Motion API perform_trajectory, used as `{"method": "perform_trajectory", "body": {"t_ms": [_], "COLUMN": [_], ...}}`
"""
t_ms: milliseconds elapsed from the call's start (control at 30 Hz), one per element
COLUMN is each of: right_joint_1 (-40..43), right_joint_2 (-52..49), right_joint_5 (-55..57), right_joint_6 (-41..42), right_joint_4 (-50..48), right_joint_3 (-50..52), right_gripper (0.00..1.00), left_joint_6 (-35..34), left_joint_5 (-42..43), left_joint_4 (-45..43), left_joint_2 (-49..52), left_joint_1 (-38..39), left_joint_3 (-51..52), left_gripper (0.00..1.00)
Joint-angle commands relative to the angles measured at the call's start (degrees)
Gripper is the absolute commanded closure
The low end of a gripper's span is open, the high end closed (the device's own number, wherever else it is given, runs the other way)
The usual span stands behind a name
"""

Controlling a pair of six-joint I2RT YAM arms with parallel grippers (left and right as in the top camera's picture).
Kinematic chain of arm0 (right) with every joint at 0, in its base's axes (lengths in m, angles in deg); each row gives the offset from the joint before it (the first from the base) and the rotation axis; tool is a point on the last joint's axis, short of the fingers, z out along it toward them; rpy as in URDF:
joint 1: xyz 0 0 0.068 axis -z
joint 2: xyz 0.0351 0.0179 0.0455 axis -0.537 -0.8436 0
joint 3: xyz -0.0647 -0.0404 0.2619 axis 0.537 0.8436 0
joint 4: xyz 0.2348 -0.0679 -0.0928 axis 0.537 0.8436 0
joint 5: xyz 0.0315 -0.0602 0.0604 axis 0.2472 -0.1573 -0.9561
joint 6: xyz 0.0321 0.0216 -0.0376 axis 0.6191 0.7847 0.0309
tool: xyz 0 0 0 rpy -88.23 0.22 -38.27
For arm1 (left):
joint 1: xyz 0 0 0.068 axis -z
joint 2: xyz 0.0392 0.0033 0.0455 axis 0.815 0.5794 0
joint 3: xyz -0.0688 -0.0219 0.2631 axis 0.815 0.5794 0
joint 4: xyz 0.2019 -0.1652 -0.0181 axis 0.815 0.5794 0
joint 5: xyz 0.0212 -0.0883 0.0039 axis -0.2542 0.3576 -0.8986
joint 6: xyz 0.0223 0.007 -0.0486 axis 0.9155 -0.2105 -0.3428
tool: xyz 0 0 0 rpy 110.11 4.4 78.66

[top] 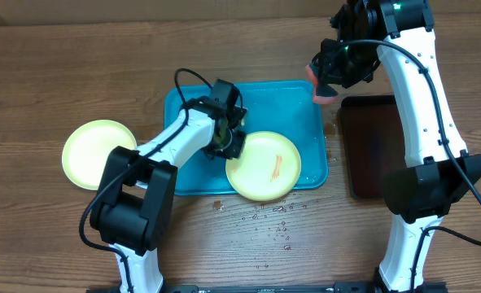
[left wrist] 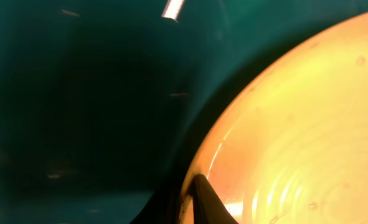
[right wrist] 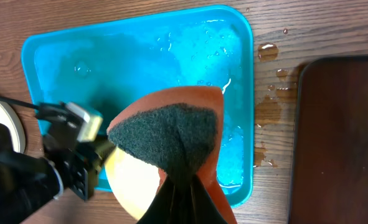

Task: Clean dirty plates on tray and stack at the side
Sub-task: 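Drag second yellow plate leftward across teal tray with left gripper, then lower sponge with right gripper onto the second yellow plate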

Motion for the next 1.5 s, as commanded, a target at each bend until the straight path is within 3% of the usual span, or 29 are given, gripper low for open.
{"method": "perform_trajectory", "body": {"t_ms": [0, 100, 233, 533, 900, 967, 1067, 1100, 1467], "right_joint_1": [-0.55, -2.08, -4.2, -8.98, -9.86, -10.16, -11.3, -11.69, -15.32], "right_joint_2": [0.87, 0.59, -0.11, -2.86, -2.91, -2.91, -2.91, -2.91, -2.97], "right_joint_5": [0.33, 0.35, 0.35, 0.37, -0.42, -0.94, -0.92, -0.92, -0.85], "right_joint_6": [-0.22, -0.24, -0.2, 0.26, 1.81, 1.79, 1.79, 1.84, 11.69], "right_joint_4": [-0.17, -0.42, -1.09, -1.29, -3.56, -4.52, -6.01, -6.54, -24.59], "right_joint_3": [-1.01, -0.96, -0.96, 1.73, 12.35, 13.44, 14.8, 15.3, 30.29], "right_gripper": [0.96, 0.96, 0.96, 0.96, 0.96, 0.96, 0.96, 0.96, 0.96], "left_joint_6": [-2.16, -2.12, -2.12, -3.06, -8.63, -8.63, -8.63, -8.83, -13.46], "left_joint_5": [-9.31, -9.62, -8.31, 5.03, 2.08, 1.25, 1.29, 1.29, 3.41], "left_joint_4": [0.15, 0.42, 2.73, 12.46, 5.25, 3.98, 2.08, 1.33, 1.03], "left_joint_2": [0.72, 0.72, 0.72, 0.72, 0.74, 0.74, 0.74, 0.72, 0.74], "left_joint_1": [-2.84, -5.05, -6.21, -5.9, -5.62, -5.62, -5.62, -5.62, -8.0], "left_joint_3": [-2.67, -7.02, -10.27, -8.98, 0.74, 1.2, 1.27, 1.27, 1.27], "left_gripper": [0.88, 0.75, 0.66, 0.64, 0.64, 0.66, 0.92, 0.96, 0.96]}}
